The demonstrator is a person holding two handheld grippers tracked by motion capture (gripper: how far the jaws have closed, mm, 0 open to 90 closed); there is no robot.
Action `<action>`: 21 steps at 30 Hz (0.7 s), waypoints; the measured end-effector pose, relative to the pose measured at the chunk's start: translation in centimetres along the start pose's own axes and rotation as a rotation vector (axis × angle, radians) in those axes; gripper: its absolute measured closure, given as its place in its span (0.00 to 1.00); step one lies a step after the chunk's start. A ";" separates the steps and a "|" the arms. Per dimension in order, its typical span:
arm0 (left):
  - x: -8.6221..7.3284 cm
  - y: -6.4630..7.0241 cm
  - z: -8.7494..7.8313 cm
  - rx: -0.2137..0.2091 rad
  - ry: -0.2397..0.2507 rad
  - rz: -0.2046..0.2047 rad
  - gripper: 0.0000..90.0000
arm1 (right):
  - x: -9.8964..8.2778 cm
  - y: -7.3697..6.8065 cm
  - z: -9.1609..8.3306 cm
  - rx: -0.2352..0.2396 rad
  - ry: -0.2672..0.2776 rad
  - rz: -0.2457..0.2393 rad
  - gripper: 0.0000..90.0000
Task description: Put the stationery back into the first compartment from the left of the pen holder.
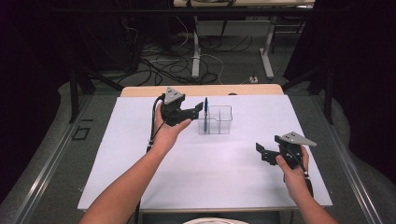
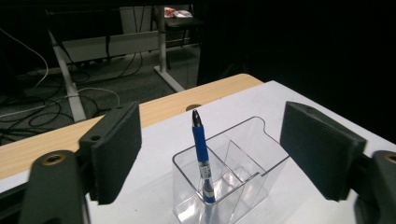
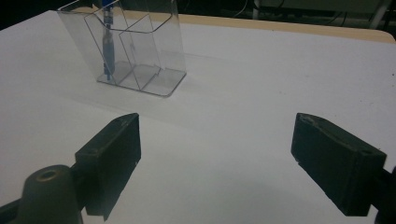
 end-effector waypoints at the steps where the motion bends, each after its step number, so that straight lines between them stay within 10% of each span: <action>1: 0.1 0.0 -0.2 -0.002 0.002 -0.003 0.21 | 0.0 -0.1 0.0 -0.001 0.000 0.008 0.17; 21: -1.9 -2.1 -4.8 -0.001 -0.060 -0.049 0.02 | 0.0 0.1 -0.1 -0.012 0.009 0.001 0.17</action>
Point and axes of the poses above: each handheld gripper's, and its own axes: z roughly forward along the jaws, x roughly out of its top, y roughly to its right, the point moved 7 cm from there along z, roughly forward along the jaws, and after that the axes turned 4 degrees about y, right-handed, at the moved point
